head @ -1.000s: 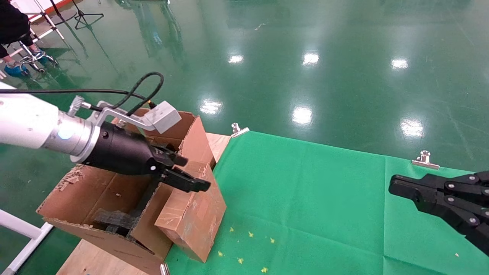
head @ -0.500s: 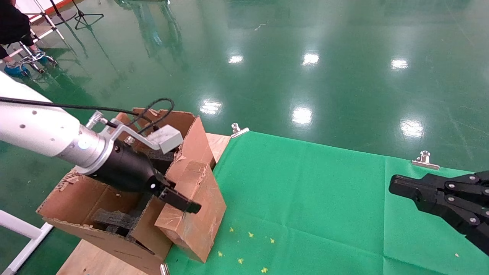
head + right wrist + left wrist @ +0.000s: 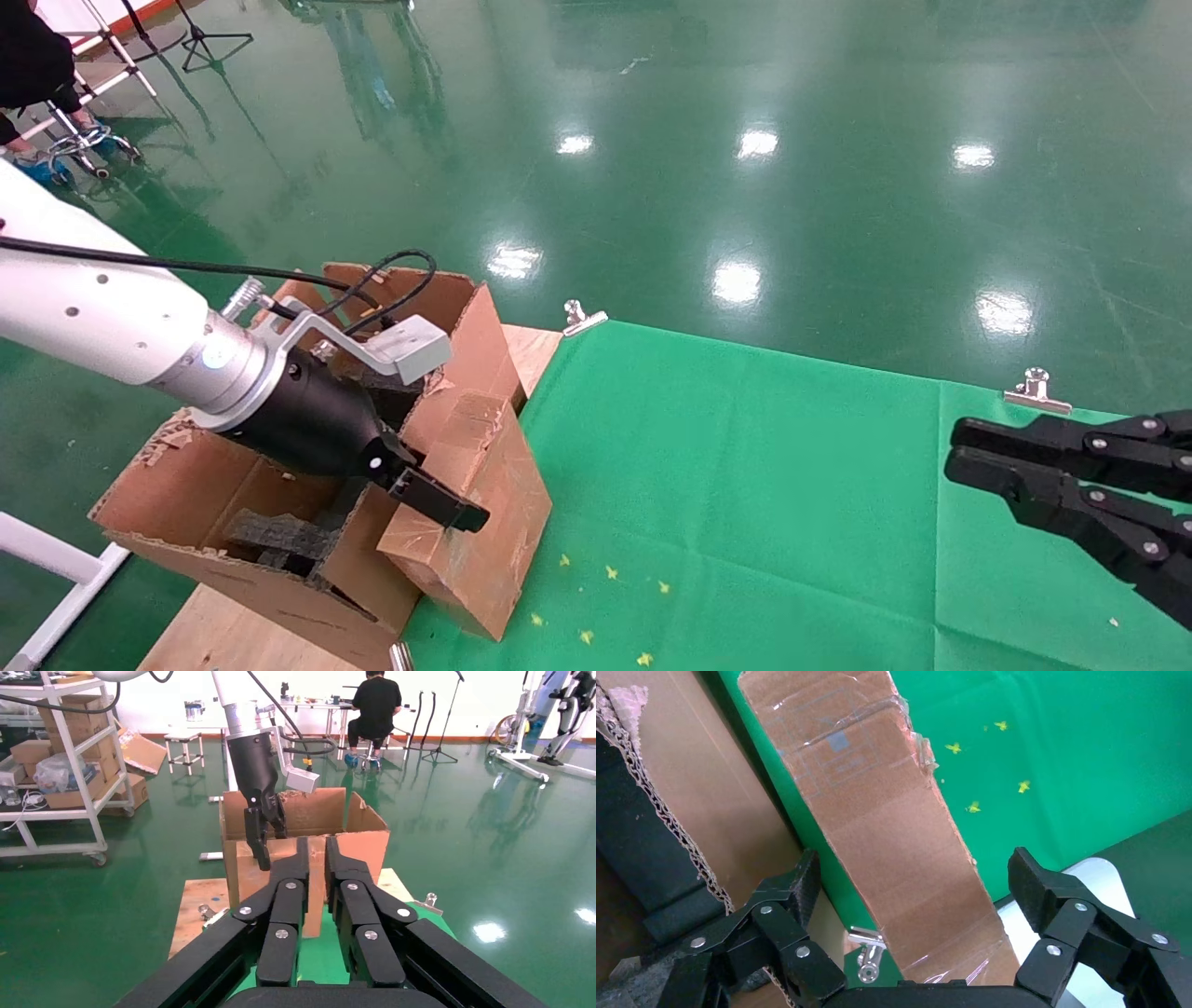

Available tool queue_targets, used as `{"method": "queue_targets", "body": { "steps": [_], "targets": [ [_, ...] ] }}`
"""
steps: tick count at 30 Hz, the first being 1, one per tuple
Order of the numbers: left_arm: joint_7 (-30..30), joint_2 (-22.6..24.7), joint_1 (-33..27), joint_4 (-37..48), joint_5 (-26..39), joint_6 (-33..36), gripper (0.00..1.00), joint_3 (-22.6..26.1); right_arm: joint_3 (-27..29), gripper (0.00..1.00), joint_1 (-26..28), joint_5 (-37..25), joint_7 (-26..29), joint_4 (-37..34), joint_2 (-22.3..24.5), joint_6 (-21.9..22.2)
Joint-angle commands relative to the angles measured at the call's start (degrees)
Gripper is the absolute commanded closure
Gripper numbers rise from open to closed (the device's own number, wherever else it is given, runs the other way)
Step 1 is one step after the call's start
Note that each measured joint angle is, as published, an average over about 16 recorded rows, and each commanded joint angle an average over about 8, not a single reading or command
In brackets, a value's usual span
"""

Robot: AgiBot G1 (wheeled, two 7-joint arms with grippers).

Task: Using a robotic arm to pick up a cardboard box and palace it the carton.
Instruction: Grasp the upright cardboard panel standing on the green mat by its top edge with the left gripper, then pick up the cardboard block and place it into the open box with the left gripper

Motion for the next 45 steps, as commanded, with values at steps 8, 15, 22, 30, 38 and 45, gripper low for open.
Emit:
{"method": "queue_targets", "body": {
  "steps": [8, 15, 22, 30, 38, 45],
  "targets": [
    [-0.07, -0.07, 0.27, 0.06, 0.0, 0.07, 1.0, -0.46, 0.0, 0.0, 0.0, 0.0, 0.0, 0.0, 0.0, 0.0],
    [-0.12, -0.1, 0.42, 0.1, -0.02, 0.16, 1.0, -0.72, 0.0, 0.0, 0.0, 0.0, 0.0, 0.0, 0.0, 0.0],
    [-0.15, -0.13, 0.51, 0.13, -0.04, 0.2, 1.0, -0.86, 0.0, 0.0, 0.0, -0.02, 0.0, 0.0, 0.0, 0.0],
    [0.08, -0.42, 0.01, 0.52, -0.96, -0.63, 1.0, -1.33, 0.0, 0.0, 0.0, -0.02, 0.0, 0.0, 0.0, 0.0],
    [3.11, -4.02, -5.59, 5.49, -8.77, -2.52, 1.0, -7.15, -0.01, 0.0, 0.0, -0.02, 0.0, 0.0, 0.0, 0.0],
    [9.43, -7.17, -14.0, 13.75, -7.97, -2.74, 1.0, -11.41, -0.01, 0.0, 0.0, -0.02, 0.0, 0.0, 0.0, 0.0]
  ]
}}
